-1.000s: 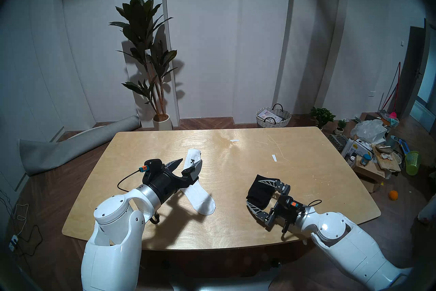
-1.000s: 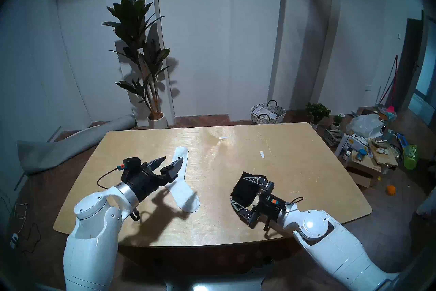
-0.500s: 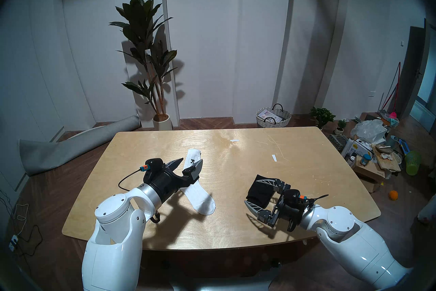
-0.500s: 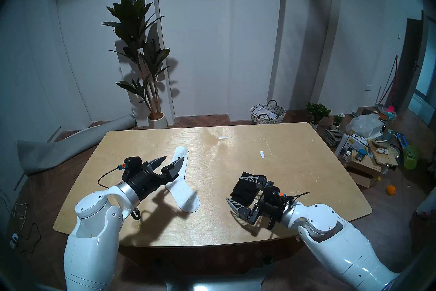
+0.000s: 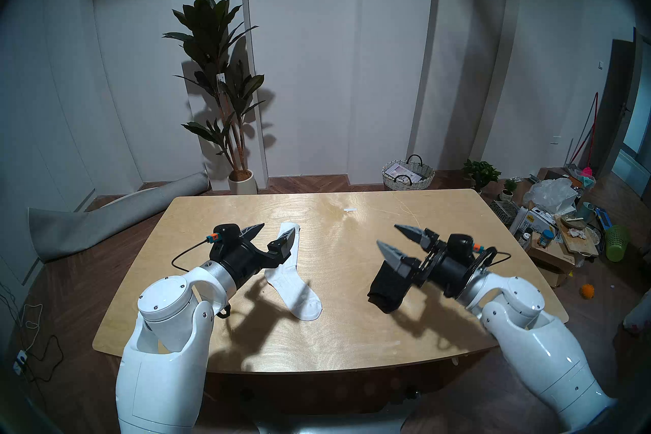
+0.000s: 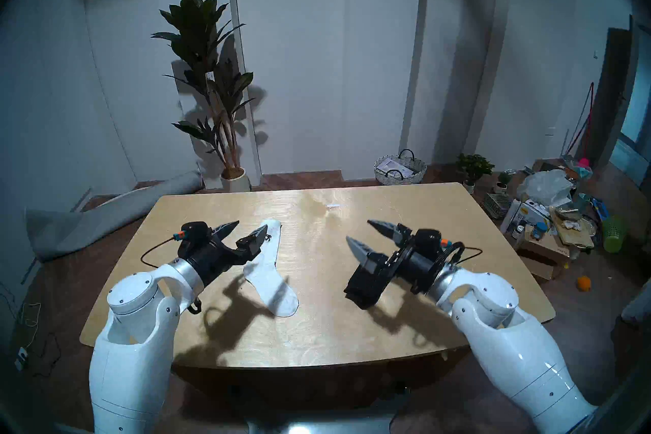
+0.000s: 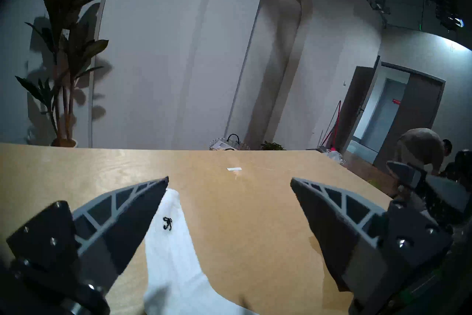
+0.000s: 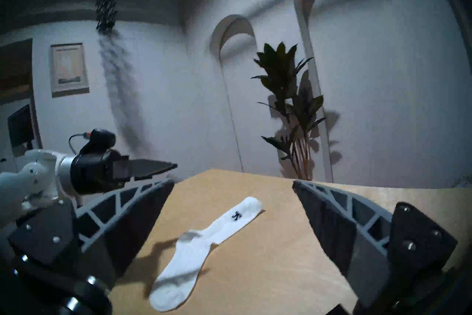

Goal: Fold socks in half once and place them neatly on the table

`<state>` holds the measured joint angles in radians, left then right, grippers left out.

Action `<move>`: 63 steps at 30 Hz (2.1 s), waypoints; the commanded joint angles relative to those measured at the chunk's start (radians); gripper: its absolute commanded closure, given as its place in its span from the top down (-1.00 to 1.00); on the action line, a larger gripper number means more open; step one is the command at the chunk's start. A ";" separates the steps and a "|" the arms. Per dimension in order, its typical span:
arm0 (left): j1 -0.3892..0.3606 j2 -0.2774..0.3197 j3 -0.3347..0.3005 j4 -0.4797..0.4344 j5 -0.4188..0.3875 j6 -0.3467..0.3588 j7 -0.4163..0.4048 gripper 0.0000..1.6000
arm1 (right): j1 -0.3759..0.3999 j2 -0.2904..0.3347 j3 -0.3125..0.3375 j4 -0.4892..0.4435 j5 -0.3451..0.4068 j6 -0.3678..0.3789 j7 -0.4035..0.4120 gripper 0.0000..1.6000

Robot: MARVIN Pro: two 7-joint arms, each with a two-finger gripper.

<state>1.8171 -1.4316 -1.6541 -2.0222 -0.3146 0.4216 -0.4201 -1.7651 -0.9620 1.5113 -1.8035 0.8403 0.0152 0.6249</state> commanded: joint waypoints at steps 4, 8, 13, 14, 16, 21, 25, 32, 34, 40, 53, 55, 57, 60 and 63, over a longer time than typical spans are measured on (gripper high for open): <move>-0.131 0.024 0.025 0.023 0.016 0.015 -0.002 1.00 | 0.099 0.033 0.126 0.061 0.124 0.125 -0.052 1.00; -0.166 0.039 0.031 0.058 0.024 0.028 -0.005 1.00 | 0.120 0.054 0.157 0.091 0.158 0.179 -0.055 1.00; -0.204 0.058 0.036 0.123 0.037 0.053 -0.013 1.00 | 0.149 0.061 0.179 0.123 0.204 0.246 -0.063 1.00; -0.210 0.062 0.036 0.134 0.040 0.057 -0.015 1.00 | 0.153 0.059 0.180 0.128 0.212 0.255 -0.066 1.00; -0.224 0.070 0.035 0.159 0.043 0.067 -0.019 1.00 | 0.161 0.054 0.178 0.141 0.231 0.284 -0.071 1.00; -0.267 0.093 0.032 0.217 0.053 0.091 -0.033 1.00 | 0.180 0.053 0.169 0.165 0.273 0.354 -0.077 1.00; -0.301 0.114 0.034 0.267 0.062 0.111 -0.050 1.00 | 0.200 0.052 0.168 0.183 0.309 0.411 -0.083 1.00; -0.351 0.139 0.037 0.345 0.074 0.139 -0.078 1.00 | 0.224 0.059 0.164 0.203 0.362 0.511 -0.075 1.00; -0.364 0.144 0.038 0.361 0.076 0.145 -0.086 1.00 | 0.227 0.060 0.161 0.209 0.375 0.538 -0.072 1.00; -0.403 0.156 0.046 0.406 0.080 0.162 -0.115 1.00 | 0.235 0.065 0.148 0.233 0.408 0.626 -0.067 1.00; -0.498 0.184 0.072 0.498 0.069 0.197 -0.182 1.00 | 0.280 0.071 0.129 0.310 0.480 0.795 -0.044 1.00; -0.512 0.186 0.079 0.516 0.065 0.203 -0.194 1.00 | 0.292 0.070 0.127 0.319 0.494 0.820 -0.038 1.00; -0.525 0.188 0.088 0.535 0.062 0.208 -0.204 1.00 | 0.302 0.071 0.128 0.327 0.506 0.843 -0.032 1.00; -0.542 0.191 0.099 0.563 0.059 0.214 -0.218 1.00 | 0.316 0.074 0.131 0.336 0.522 0.874 -0.024 1.00; -0.564 0.194 0.110 0.599 0.054 0.221 -0.233 1.00 | 0.330 0.077 0.133 0.349 0.542 0.913 -0.014 1.00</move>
<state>1.3380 -1.2469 -1.5549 -1.4568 -0.2506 0.6431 -0.6176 -1.4913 -0.8936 1.6333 -1.4545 1.3293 0.8656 0.5818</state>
